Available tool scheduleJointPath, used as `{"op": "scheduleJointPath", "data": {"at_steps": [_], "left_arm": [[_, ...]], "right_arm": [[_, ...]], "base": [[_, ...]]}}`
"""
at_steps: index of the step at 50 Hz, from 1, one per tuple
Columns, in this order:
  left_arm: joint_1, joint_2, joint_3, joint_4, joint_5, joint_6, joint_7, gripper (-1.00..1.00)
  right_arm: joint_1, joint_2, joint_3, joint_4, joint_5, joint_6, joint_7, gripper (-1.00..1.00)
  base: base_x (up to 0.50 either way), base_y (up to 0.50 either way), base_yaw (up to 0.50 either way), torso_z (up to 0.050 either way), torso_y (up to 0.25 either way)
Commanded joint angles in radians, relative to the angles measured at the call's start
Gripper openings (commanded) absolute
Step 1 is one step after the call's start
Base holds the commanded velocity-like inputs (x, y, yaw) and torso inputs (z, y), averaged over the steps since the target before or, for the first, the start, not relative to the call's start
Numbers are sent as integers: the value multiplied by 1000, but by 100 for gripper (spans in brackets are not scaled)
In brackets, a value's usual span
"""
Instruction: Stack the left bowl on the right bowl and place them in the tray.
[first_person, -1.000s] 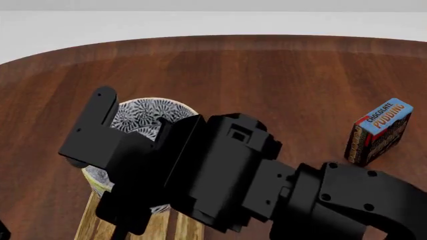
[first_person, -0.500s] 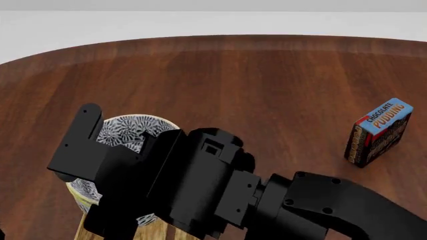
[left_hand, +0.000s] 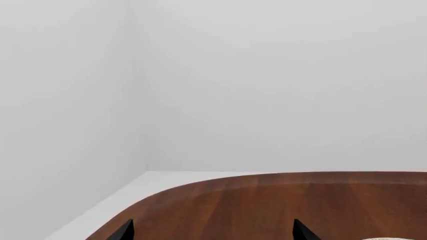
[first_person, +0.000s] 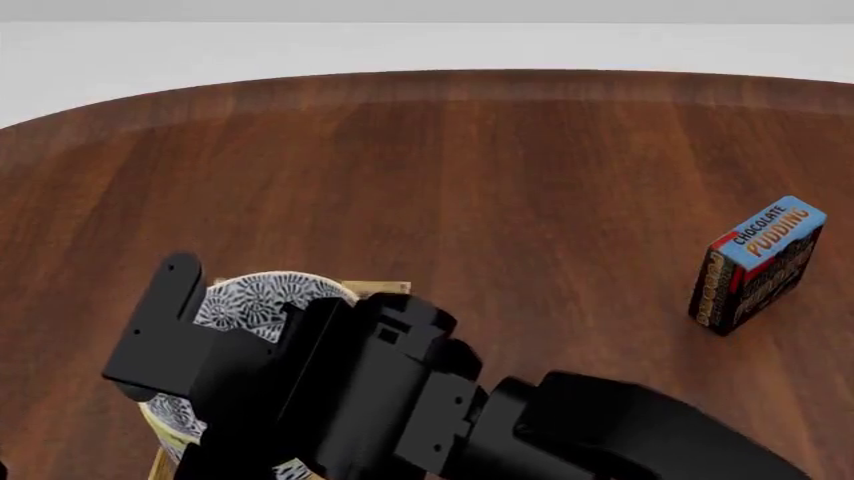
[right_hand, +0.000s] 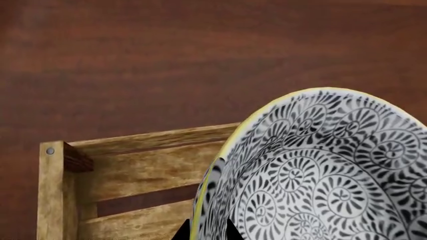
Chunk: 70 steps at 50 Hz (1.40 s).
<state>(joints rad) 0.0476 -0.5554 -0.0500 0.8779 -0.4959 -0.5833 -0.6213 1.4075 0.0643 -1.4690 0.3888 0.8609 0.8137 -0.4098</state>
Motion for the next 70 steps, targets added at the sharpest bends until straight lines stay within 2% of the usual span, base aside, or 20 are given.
{"op": "scheduleJointPath", "data": {"at_steps": [1, 21, 70], "left_arm": [[-4, -1, 7, -3, 0, 2, -1, 100], [-16, -7, 5, 4, -16, -11, -10, 100], [7, -18, 9, -3, -6, 13, -17, 100]], "right_arm": [[-12, -16, -9, 28, -37, -20, -12, -100], [-31, -63, -46, 118, -58, -68, -67, -100], [-132, -64, -76, 187, -103, -113, -97, -100]], "base": [[0, 0, 0, 0, 0], [0, 0, 0, 0, 1], [0, 0, 0, 0, 1]]}}
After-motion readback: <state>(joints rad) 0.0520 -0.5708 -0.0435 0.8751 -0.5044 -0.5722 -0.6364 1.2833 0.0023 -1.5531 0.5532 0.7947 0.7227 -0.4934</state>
